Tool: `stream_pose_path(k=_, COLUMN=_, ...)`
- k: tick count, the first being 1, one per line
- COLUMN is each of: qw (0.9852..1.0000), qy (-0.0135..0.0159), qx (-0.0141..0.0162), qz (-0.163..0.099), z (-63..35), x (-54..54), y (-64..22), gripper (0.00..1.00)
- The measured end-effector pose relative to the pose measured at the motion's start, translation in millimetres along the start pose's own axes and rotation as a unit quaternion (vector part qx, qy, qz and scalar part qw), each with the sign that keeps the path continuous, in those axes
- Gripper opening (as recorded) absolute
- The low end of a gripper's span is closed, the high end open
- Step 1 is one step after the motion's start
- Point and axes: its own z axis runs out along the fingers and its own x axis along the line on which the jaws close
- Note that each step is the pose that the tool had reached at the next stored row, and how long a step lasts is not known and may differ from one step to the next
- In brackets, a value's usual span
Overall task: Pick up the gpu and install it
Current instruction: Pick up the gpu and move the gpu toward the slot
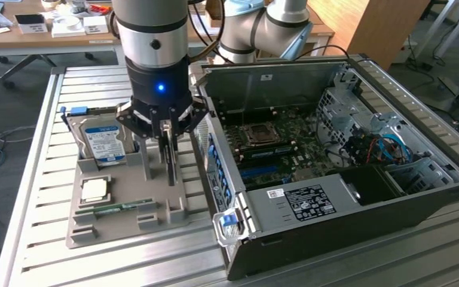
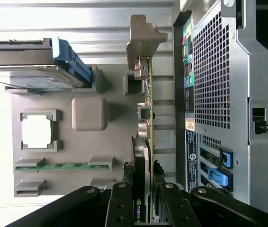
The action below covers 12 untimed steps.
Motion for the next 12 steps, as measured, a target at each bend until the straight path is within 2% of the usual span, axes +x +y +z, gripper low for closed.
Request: stream_pose_path(k=12, qw=1.0, qy=0.0, qx=-0.0004, qz=0.0, z=-16.3, x=-0.4, y=0.8, gripper=0.27)
